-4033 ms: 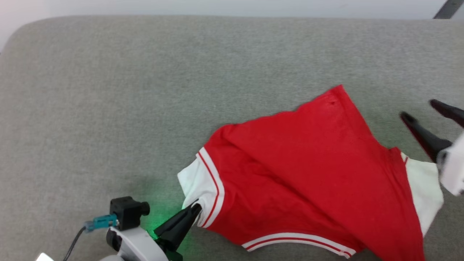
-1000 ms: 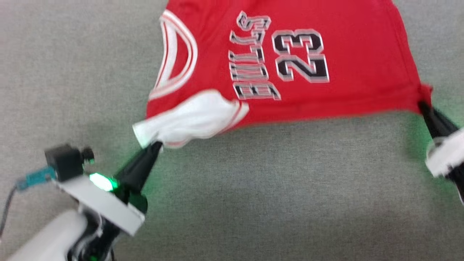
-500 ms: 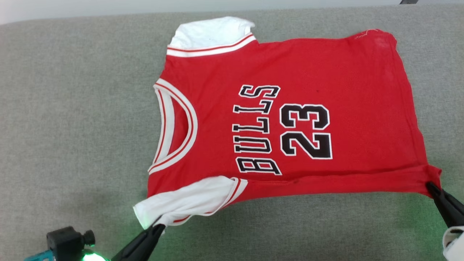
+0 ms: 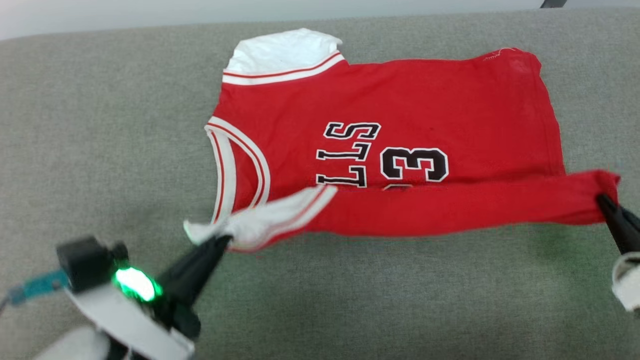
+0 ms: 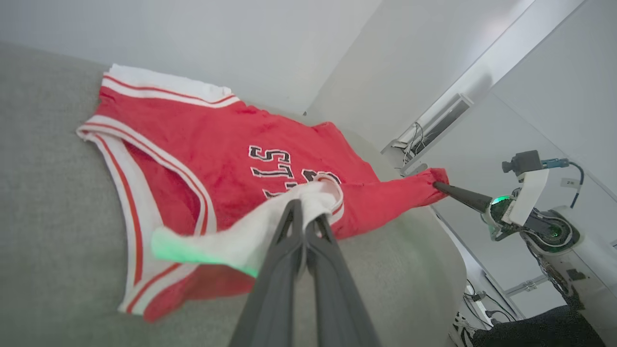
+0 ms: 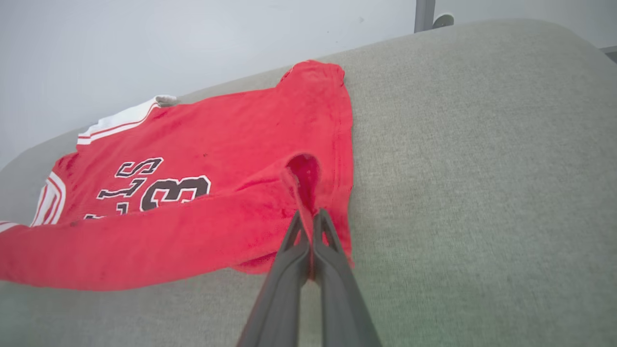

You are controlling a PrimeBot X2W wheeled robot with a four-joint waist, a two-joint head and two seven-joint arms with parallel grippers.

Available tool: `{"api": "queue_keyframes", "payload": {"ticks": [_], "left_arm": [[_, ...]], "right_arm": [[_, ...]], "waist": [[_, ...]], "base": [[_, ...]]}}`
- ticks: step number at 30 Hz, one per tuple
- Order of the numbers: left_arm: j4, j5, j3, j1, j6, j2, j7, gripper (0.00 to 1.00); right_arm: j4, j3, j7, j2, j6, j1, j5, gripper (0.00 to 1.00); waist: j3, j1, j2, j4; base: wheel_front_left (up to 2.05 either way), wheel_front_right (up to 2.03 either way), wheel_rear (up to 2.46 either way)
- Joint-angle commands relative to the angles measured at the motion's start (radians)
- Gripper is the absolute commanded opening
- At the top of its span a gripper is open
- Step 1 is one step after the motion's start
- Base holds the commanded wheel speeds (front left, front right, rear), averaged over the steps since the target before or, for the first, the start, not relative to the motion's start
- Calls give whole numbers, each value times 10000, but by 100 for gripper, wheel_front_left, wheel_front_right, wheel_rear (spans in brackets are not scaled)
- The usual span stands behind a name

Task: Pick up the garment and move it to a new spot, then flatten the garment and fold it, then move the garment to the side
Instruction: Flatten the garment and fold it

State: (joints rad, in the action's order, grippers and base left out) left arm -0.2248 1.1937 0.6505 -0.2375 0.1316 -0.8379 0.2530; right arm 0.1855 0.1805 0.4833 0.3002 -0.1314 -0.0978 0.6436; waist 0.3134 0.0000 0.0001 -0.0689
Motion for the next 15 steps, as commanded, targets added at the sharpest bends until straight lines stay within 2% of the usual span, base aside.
{"api": "queue_keyframes", "payload": {"ticks": [1,4,11,15], "left_arm": [[365,288,42,-676,-26,149,-8,0],[982,697,251,-1564,-27,263,-56,0],[2401,747,977,-2879,-27,527,-26,0],[3349,511,1030,-3339,-27,796,96,0]], "right_arm": [[-516,-150,-84,29,16,-624,-168,0],[-1404,-487,-256,162,16,-1402,-360,0],[-3014,-926,-982,78,16,-2646,-151,0],[-3798,-1162,-1504,116,16,-3091,-82,0]], "waist": [[116,0,-1,-85],[361,0,-1,-110],[1002,0,-1,-175],[1403,0,-1,-155]], "base": [[0,0,0],[0,0,0],[0,0,0],[0,0,0]]}}
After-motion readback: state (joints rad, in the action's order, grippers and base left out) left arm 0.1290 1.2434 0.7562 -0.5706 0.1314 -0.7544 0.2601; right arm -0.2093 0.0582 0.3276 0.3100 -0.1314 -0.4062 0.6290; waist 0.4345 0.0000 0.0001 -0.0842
